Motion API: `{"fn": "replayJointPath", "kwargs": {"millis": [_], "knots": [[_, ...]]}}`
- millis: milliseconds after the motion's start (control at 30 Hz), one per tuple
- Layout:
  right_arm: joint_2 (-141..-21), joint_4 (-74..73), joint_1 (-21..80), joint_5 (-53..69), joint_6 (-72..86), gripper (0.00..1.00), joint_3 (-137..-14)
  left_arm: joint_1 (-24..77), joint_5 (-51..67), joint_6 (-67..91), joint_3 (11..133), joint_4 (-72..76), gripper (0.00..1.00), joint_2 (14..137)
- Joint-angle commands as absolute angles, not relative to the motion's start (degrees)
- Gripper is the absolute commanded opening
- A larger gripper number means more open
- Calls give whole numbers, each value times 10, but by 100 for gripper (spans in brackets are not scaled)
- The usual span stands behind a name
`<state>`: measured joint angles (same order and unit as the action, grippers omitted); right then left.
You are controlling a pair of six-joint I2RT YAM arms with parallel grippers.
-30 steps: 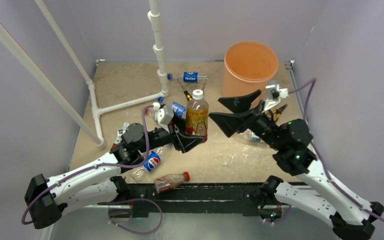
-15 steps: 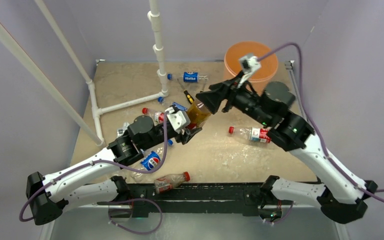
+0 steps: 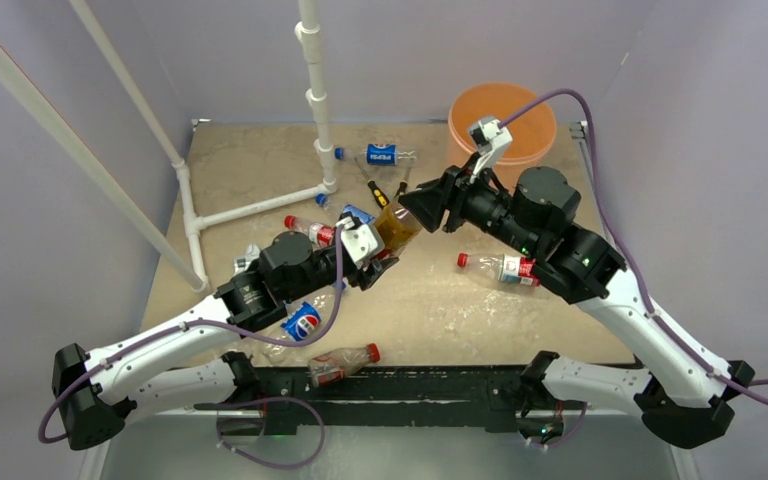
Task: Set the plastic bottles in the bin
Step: Place the plastic bottle in the trash bin.
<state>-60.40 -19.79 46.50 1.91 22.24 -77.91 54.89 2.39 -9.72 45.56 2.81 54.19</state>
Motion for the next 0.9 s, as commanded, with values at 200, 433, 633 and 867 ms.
{"fn": "replayJointPath", "kwargs": {"millis": [200,433,633,867], "knots": [[-582,-191,466,5,226,42,-749,553,18,-100,474,55,13,530],[-593,-191,466,15,233,40,-743,554,17,-95,472,56,13,522],[-588,-189,466,11,245,41,-737,554,18,-95,470,56,13,519],[-588,-186,466,3,248,56,-733,555,22,-94,469,54,12,522]]}}
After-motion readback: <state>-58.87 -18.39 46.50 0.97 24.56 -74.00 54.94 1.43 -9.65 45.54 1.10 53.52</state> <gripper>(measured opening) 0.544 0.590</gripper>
